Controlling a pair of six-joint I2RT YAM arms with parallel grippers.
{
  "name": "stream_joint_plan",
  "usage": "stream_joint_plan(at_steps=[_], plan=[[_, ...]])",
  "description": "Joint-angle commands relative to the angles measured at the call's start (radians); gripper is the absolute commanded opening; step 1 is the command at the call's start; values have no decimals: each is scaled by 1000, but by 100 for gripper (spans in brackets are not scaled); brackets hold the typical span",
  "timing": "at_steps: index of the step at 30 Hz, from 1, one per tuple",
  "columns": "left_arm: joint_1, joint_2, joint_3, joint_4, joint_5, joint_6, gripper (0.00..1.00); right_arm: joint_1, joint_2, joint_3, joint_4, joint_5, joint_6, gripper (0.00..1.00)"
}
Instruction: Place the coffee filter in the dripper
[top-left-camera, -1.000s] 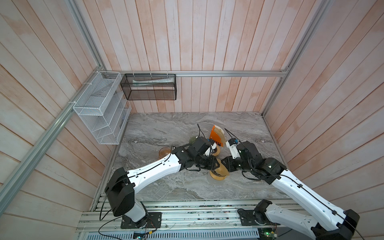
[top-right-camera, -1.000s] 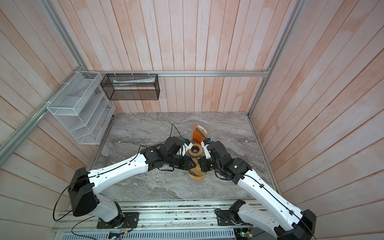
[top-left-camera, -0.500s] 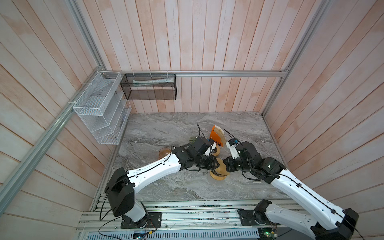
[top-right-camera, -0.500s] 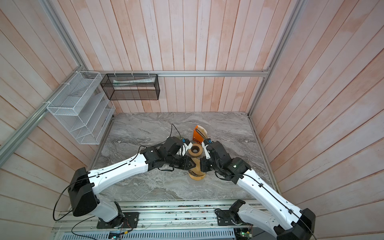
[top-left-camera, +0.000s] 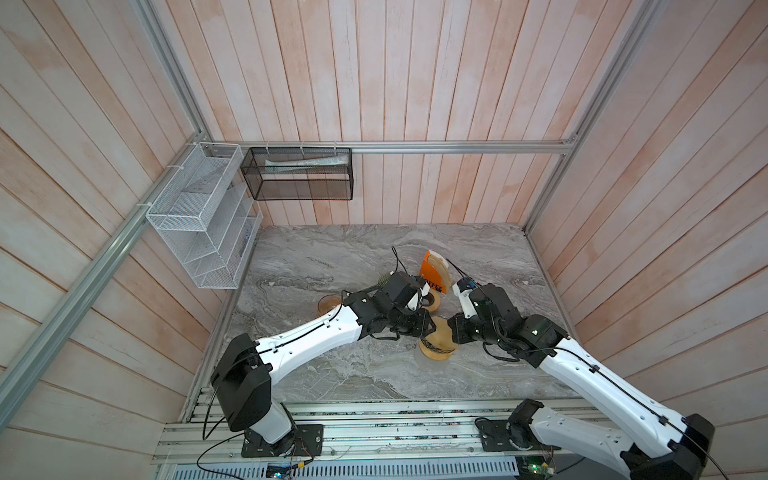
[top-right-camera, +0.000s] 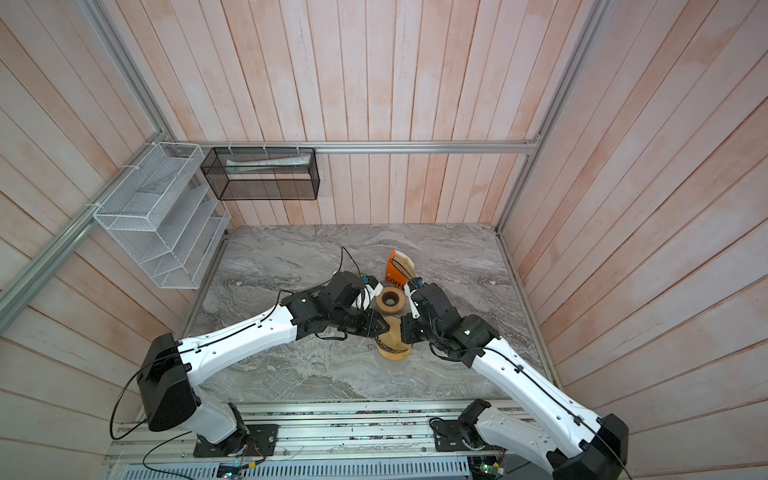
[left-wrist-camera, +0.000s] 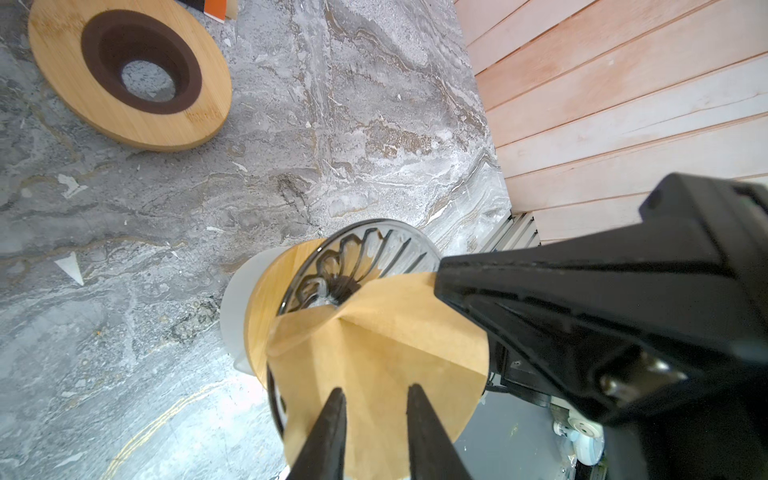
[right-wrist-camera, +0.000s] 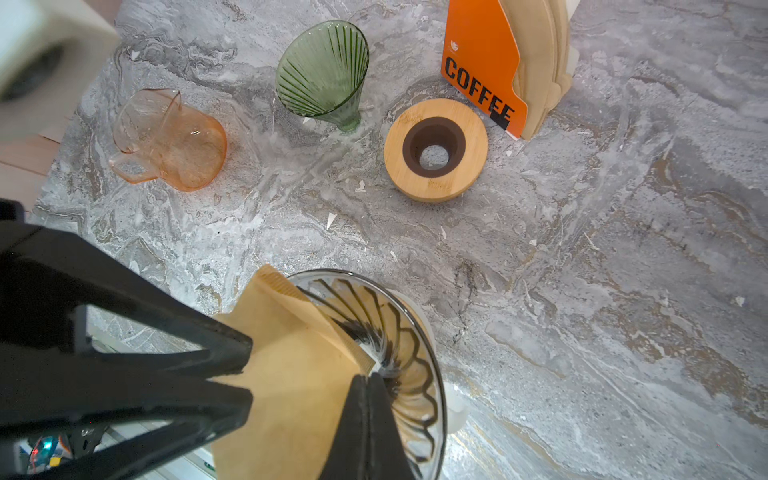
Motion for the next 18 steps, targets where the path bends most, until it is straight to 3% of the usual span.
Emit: stream_joint_plan(at_steps=[1,18], plan=[[6,17,-22,5,-10,22,29,7,7,-18,11,28,5,4],[12,46,-10,36,13,35,29,7,18,-33,13,49,4,3]])
